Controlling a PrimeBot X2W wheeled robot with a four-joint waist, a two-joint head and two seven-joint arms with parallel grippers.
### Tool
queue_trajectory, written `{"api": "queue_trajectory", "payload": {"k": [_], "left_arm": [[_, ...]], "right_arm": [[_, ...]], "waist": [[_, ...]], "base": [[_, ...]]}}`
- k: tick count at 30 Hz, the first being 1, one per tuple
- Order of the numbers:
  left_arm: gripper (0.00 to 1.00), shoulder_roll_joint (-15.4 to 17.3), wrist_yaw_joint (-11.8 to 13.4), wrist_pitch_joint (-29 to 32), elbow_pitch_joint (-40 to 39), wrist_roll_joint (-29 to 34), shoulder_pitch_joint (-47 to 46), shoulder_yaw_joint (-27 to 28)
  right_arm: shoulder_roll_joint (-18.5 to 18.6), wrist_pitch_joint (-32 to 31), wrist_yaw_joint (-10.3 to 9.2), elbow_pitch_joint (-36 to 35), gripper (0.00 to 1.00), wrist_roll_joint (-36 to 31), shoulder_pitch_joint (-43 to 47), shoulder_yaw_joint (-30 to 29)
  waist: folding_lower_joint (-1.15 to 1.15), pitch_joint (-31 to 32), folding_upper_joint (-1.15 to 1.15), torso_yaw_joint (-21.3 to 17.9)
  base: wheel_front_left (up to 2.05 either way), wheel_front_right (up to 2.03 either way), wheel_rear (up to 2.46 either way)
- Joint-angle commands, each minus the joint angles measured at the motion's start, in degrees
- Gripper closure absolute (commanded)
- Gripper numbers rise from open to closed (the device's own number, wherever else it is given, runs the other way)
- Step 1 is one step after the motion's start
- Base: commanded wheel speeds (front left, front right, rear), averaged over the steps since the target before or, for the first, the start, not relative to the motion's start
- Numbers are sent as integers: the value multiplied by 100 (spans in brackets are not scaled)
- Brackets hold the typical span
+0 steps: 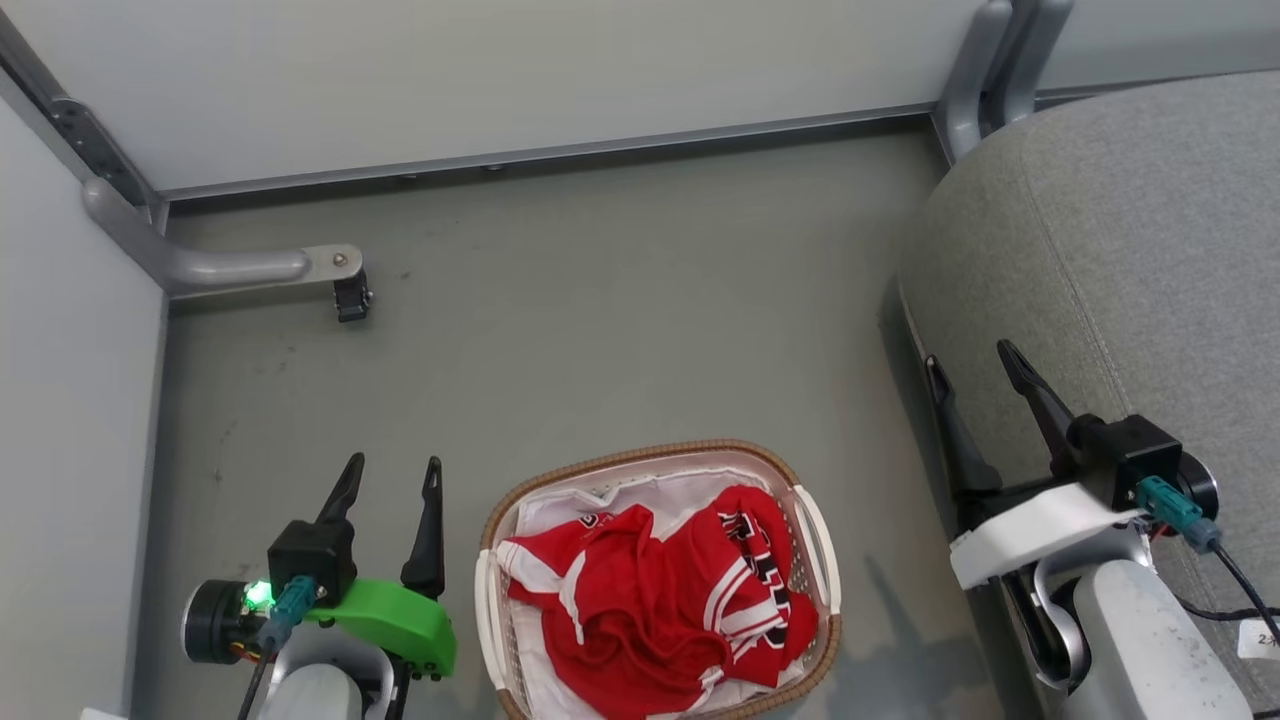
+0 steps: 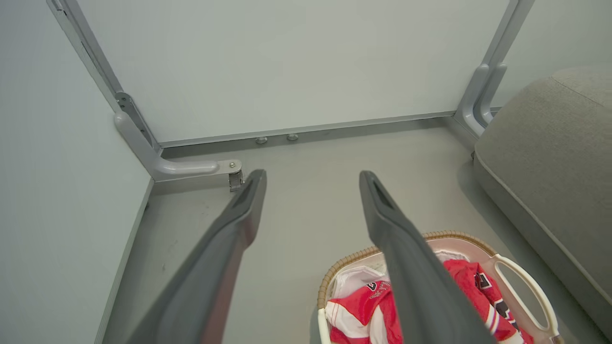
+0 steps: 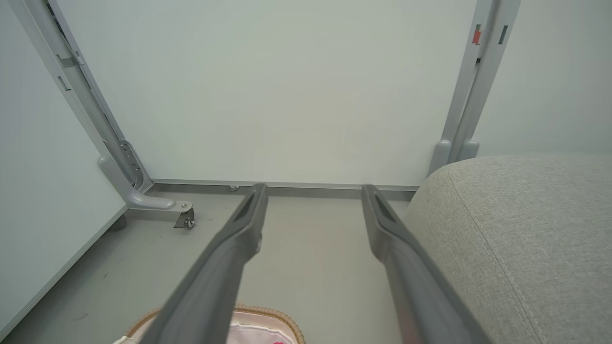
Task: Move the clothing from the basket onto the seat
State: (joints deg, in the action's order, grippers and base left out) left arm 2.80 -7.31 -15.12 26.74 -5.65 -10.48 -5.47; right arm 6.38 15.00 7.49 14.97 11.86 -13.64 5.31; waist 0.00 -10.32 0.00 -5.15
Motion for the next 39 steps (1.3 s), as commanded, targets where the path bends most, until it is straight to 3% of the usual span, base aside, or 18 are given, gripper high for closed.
{"api": "queue_trajectory", "payload": {"k": [1,19,39], "left_arm": [[0,22,-14,-3,36,63,-156,-42],[0,118,-23,-2,654,-9,-1155,-793],[0,342,-25,-2,2407,45,-2176,-1598]], "right_arm": [[8,26,0,-59,0,6,-116,8],[-265,26,-1,-378,0,84,-971,186],[-342,26,-1,-425,0,591,-1357,560]], "waist": [[0,-308,0,-209],[0,-1849,0,-876],[0,-2950,0,-1522]], "base": [[0,0,0],[0,0,0],[0,0,0]]}}
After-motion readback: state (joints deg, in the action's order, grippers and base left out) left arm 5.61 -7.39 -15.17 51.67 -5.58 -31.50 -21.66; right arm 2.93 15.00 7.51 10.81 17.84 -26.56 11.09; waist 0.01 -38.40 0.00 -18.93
